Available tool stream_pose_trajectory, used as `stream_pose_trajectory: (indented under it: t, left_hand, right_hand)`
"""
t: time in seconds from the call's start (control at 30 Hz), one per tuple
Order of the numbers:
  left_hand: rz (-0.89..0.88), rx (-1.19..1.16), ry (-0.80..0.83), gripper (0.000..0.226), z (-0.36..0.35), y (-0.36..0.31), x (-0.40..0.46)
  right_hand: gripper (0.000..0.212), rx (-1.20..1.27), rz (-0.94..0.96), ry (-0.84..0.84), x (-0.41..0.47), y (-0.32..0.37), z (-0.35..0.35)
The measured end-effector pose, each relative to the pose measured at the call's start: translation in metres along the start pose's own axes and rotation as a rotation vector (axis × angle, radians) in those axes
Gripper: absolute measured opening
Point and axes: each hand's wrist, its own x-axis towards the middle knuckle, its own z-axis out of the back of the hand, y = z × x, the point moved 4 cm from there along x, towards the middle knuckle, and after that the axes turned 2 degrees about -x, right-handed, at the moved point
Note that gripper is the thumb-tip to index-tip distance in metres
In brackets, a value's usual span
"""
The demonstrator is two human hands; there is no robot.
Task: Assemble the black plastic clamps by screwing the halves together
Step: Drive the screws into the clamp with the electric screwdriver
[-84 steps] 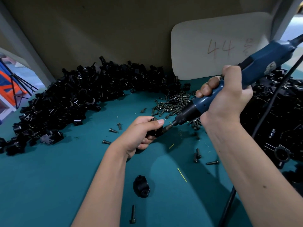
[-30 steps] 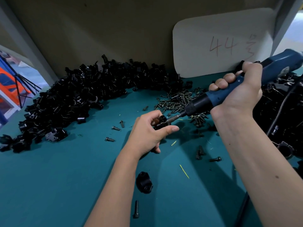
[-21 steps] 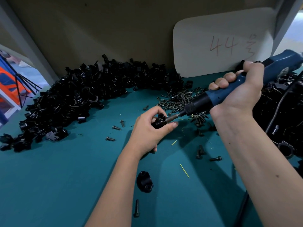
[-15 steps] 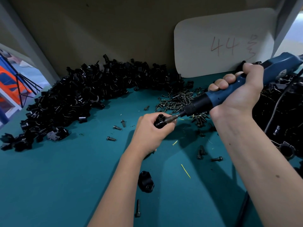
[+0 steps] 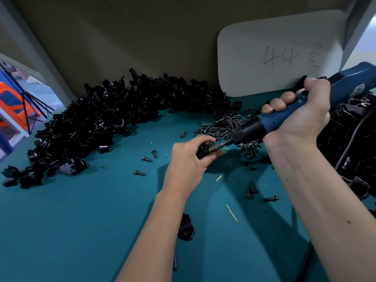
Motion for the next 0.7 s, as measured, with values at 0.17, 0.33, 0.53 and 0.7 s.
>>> stream_pose_trajectory:
  t: [0.17, 0.33, 0.53, 0.7]
  left_hand:
    - [-0.014, -0.014, 0.031, 0.023, -0.002, 0.004, 0.0]
    - [-0.019, -0.056, 0.072, 0.024, -0.005, 0.005, 0.0]
    - [-0.048, -0.017, -0.001, 0.018, -0.003, 0.004, 0.001]
    - [-0.081, 0.003, -0.048, 0.02, 0.0, 0.002, 0.001]
  right_hand:
    - [0.025, -0.003, -0.019, -0.003, 0.0, -0.001, 0.001]
    - [0.025, -0.034, 0.013, 0.111, -0.004, 0.004, -0.005]
    - [0.021, -0.089, 0.145, 0.145, -0.016, 0.007, -0.017]
    - [0.023, -0.074, 0.14, 0.1, -0.014, 0.007, -0.015]
